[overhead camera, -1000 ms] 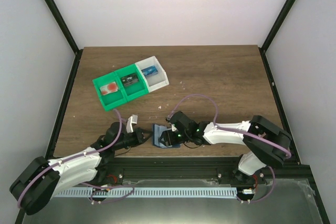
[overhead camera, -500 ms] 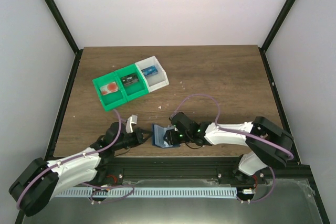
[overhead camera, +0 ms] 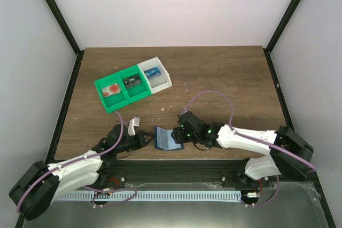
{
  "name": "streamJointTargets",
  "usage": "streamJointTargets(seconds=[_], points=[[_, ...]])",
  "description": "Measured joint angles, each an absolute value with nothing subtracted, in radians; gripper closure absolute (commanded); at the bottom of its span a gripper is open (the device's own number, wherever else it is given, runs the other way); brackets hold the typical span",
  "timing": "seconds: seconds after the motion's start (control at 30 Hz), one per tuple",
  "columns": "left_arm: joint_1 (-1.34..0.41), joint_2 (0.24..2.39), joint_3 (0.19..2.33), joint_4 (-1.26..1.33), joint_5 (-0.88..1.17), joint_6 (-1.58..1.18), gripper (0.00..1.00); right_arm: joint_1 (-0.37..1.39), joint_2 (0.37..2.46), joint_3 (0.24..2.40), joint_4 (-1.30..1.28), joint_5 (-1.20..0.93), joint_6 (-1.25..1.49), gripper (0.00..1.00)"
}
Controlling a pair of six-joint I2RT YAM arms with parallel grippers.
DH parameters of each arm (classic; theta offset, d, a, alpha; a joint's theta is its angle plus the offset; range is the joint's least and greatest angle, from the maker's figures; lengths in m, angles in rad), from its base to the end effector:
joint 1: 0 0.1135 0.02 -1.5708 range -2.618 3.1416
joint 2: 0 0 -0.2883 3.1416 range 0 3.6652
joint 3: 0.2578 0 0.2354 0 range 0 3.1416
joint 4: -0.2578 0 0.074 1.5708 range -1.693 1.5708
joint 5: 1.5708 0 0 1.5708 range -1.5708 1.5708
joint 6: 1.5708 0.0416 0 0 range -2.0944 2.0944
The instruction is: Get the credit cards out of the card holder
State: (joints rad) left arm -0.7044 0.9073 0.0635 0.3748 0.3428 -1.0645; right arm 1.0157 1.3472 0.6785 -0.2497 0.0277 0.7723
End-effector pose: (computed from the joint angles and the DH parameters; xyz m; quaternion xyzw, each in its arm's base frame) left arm 0.0973 -0.1010 0.1593 -0.0625 0.8420 -0.4911 0.2144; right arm 0.1285 0.2051 0.2087 -0.1106 0.9407 0.2416 0.2109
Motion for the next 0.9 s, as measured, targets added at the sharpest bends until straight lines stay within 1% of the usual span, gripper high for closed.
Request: streamJointTargets(seconds=[0.1, 0.23, 0.3, 0.4, 0.47, 0.53, 0.67, 0.73, 0.8, 0.9], points=[[-0.706, 0.907, 0.064, 0.371, 0.341, -1.062, 1.0, 1.016, 1.324, 0.681, -0.241, 0.01, 0.77, 0.53], [-0.706, 0.907, 0.064, 0.371, 0.34, -1.061, 1.0, 1.016, 1.325, 0.683, -0.205, -0.044, 0.764, 0.55], [-0.706, 0.908, 0.064, 0.371, 0.34, -1.061, 1.0, 1.016, 1.343, 0.687, -0.17, -0.081, 0.761, 0.55], [-0.706, 0.908, 0.064, 0.371, 0.34, -1.06, 1.0, 1.016, 1.404, 0.69, -0.115, -0.134, 0.756, 0.51], [-0.706, 0.908, 0.064, 0.371, 0.34, -1.061, 1.0, 1.016, 1.446, 0.691, -0.085, -0.166, 0.752, 0.51], [-0.706, 0.91, 0.064, 0.371, 0.339, -1.061, 0.96, 1.016, 1.484, 0.691, -0.061, -0.192, 0.748, 0.55], [-0.706, 0.918, 0.064, 0.373, 0.34, -1.061, 0.78, 1.016, 1.534, 0.69, -0.031, -0.213, 0.74, 0.65], [-0.707, 0.928, 0.064, 0.381, 0.344, -1.063, 0.72, 1.016, 1.542, 0.686, -0.01, -0.216, 0.739, 0.7], [-0.708, 0.944, 0.064, 0.401, 0.354, -1.061, 0.68, 1.016, 1.549, 0.679, 0.008, -0.216, 0.739, 0.74], [-0.714, 0.974, 0.064, 0.435, 0.368, -1.056, 0.66, 1.016, 1.564, 0.667, 0.026, -0.216, 0.74, 0.75]])
